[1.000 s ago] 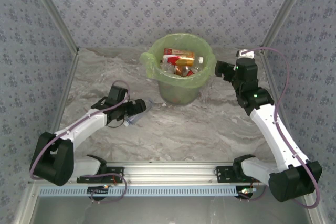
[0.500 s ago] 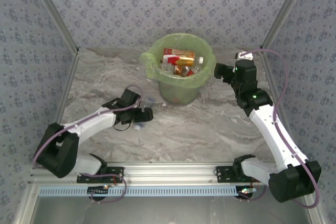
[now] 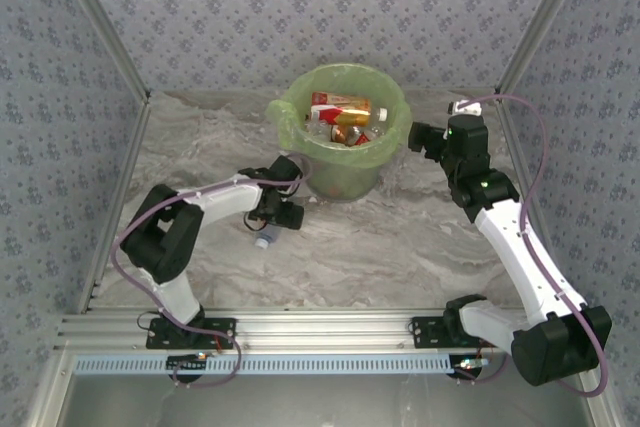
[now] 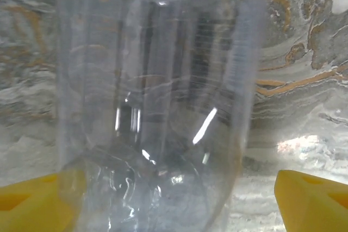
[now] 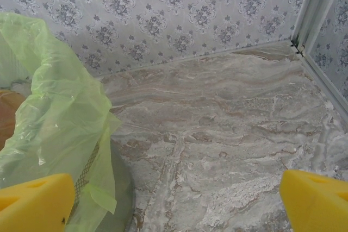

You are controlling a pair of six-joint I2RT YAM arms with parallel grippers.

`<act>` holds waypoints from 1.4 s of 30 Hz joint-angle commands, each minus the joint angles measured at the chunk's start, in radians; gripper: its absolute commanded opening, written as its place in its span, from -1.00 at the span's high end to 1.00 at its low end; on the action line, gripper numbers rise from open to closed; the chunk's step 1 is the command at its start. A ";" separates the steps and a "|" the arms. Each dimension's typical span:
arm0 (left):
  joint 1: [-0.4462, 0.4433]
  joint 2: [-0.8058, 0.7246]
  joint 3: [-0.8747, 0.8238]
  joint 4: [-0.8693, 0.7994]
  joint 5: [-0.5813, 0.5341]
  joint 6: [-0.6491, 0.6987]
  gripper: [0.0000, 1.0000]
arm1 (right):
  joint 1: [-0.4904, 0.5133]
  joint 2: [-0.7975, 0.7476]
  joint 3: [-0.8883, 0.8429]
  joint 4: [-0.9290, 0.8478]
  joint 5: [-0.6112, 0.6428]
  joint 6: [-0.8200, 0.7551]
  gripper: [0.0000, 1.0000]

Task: Put the plastic bottles in the bin

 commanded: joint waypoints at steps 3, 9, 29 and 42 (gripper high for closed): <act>0.000 0.036 0.038 -0.051 -0.019 0.036 -0.36 | -0.010 -0.003 -0.003 -0.015 0.009 0.013 -0.97; 0.000 0.049 0.042 -0.046 -0.006 0.034 0.00 | -0.011 0.003 -0.002 -0.016 0.004 0.019 -0.97; -0.006 -0.361 -0.267 0.199 -0.070 -0.028 0.14 | -0.013 -0.003 -0.005 0.037 -0.100 0.026 -0.97; -0.007 -0.637 -0.300 0.300 -0.226 -0.046 0.17 | -0.012 -0.053 -0.035 0.065 -0.123 0.003 -0.97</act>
